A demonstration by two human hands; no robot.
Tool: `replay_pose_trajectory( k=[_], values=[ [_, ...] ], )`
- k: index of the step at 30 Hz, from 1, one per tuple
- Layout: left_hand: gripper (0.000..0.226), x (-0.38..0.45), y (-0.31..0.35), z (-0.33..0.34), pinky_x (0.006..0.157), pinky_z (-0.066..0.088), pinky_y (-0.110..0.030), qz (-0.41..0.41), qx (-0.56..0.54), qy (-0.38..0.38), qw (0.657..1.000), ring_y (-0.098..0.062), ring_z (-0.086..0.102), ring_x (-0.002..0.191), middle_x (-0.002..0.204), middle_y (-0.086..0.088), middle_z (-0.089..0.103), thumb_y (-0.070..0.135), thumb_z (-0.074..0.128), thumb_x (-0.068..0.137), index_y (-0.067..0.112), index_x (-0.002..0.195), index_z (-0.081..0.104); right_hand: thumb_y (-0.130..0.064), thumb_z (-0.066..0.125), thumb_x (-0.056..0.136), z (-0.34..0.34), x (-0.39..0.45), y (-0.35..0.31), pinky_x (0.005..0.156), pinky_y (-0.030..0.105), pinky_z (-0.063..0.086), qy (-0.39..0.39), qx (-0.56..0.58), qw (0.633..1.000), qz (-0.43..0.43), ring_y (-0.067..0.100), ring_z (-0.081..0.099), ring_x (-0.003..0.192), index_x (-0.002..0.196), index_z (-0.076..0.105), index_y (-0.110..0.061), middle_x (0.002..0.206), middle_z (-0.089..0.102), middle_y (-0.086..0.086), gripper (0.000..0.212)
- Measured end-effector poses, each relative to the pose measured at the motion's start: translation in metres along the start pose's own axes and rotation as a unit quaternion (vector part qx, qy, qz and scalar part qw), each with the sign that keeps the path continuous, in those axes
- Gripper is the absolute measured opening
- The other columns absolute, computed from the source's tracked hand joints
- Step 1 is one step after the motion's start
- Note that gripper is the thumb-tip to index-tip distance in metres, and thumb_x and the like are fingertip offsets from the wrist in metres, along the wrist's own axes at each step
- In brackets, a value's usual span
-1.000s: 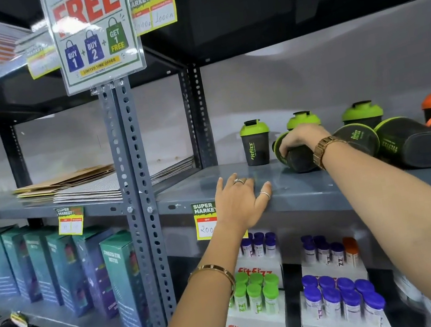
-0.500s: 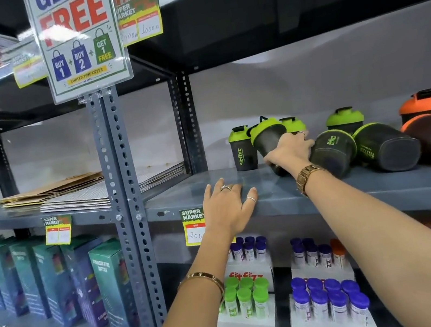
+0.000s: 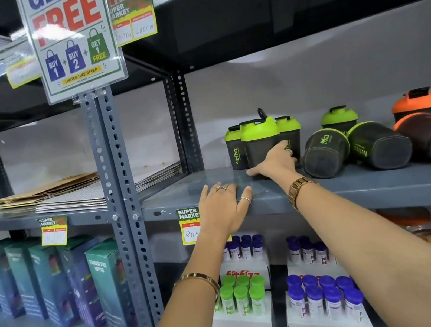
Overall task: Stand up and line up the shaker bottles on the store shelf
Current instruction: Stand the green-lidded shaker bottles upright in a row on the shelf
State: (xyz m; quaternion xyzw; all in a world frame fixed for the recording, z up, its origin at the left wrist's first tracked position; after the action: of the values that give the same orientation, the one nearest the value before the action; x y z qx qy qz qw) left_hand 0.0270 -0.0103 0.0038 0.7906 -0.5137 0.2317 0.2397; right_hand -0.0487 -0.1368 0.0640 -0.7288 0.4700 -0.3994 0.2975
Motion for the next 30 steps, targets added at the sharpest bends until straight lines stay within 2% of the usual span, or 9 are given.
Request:
replay_pose_trajectory(
  k=[5,9,12,16,19,21,24,28,30],
  values=[
    [0.053,-0.001,-0.001,-0.004,0.114,0.023,-0.042,0.013,0.001,-0.010,1.000,-0.026,0.047,0.127,0.122,-0.013,0.064,0.046,0.027,0.096,0.008,0.114,0.060,-0.049,0.084,0.056,-0.014,0.005,-0.004,0.109,0.048,0.029,0.022,0.063,0.998,-0.017,0.040,0.021,0.140,0.149,-0.004,-0.006,0.154,0.016,0.022,0.135],
    [0.052,0.000,-0.001,-0.009,0.093,0.038,-0.038,0.028,0.009,-0.018,0.999,-0.029,0.057,0.106,0.108,-0.014,0.067,0.046,0.028,0.096,0.006,0.105,0.061,-0.060,0.077,0.059,-0.030,0.012,-0.018,0.104,0.048,0.034,0.084,0.049,0.989,-0.108,0.040,0.023,0.139,0.148,0.009,-0.011,0.151,0.023,0.020,0.122],
    [0.053,0.000,-0.001,-0.010,0.081,0.039,-0.034,0.037,0.015,-0.005,0.999,-0.029,0.059,0.100,0.103,-0.014,0.068,0.047,0.028,0.096,0.006,0.098,0.061,-0.068,0.070,0.061,-0.032,0.010,-0.032,0.095,0.048,0.041,0.120,-0.030,0.978,-0.166,0.040,0.033,0.131,0.142,0.022,-0.012,0.144,0.032,0.020,0.110],
    [0.060,-0.001,-0.006,-0.011,0.085,0.044,-0.036,0.050,0.000,-0.014,0.999,-0.029,0.059,0.104,0.109,-0.015,0.067,0.052,0.028,0.095,0.003,0.105,0.061,-0.070,0.065,0.064,-0.026,0.011,-0.042,0.090,0.042,0.043,0.142,-0.136,0.961,-0.195,0.039,0.039,0.125,0.135,0.036,-0.011,0.140,0.038,0.019,0.097],
    [0.066,-0.002,-0.010,-0.012,0.089,0.046,-0.039,0.056,-0.006,-0.028,0.998,-0.029,0.058,0.108,0.114,-0.016,0.066,0.056,0.030,0.092,0.000,0.110,0.059,-0.062,0.070,0.065,-0.022,0.019,-0.041,0.089,0.040,0.044,0.139,-0.142,0.962,-0.189,0.038,0.041,0.124,0.131,0.040,-0.009,0.136,0.044,0.020,0.090],
    [0.066,-0.003,-0.012,-0.013,0.090,0.046,-0.039,0.060,-0.006,-0.030,0.998,-0.030,0.057,0.107,0.114,-0.017,0.065,0.057,0.031,0.092,0.000,0.110,0.059,-0.057,0.073,0.065,-0.022,0.028,-0.042,0.086,0.038,0.044,0.109,-0.123,0.968,-0.188,0.037,0.045,0.121,0.126,0.045,-0.007,0.129,0.051,0.019,0.084],
    [0.066,-0.003,-0.011,-0.013,0.090,0.045,-0.039,0.064,-0.001,-0.027,0.998,-0.030,0.057,0.106,0.113,-0.018,0.065,0.057,0.031,0.092,-0.001,0.110,0.059,-0.045,0.075,0.066,-0.030,0.043,-0.044,0.081,0.031,0.042,0.002,-0.058,0.980,-0.191,0.031,0.052,0.116,0.126,0.049,-0.006,0.129,0.055,0.014,0.076],
    [0.069,-0.004,-0.010,-0.015,0.090,0.044,-0.040,0.071,0.010,-0.023,0.997,-0.031,0.057,0.105,0.111,-0.018,0.066,0.058,0.027,0.091,0.000,0.109,0.059,-0.021,0.071,0.071,-0.035,0.057,-0.039,0.085,0.027,0.037,-0.140,0.068,0.976,-0.155,0.025,0.038,0.130,0.144,0.033,-0.011,0.148,0.037,0.009,0.083],
    [0.067,-0.005,-0.009,-0.016,0.089,0.044,-0.039,0.071,0.011,-0.025,0.997,-0.031,0.057,0.103,0.108,-0.018,0.066,0.058,0.027,0.091,0.000,0.107,0.059,-0.029,0.071,0.073,-0.035,0.060,-0.039,0.091,0.028,0.032,-0.154,0.075,0.974,-0.148,0.025,0.034,0.135,0.144,0.031,-0.009,0.151,0.033,0.011,0.084]
  ],
)
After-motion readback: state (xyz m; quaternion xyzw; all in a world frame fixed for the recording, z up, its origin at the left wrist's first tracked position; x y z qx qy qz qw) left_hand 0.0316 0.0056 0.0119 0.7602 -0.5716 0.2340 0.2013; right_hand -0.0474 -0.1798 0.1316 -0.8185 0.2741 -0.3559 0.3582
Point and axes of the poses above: each hand's wrist, its own x-axis towards the middle knuckle, its own z-axis out of the palm, y = z × x, the point moved 1 cm from there along x, towards the middle knuckle
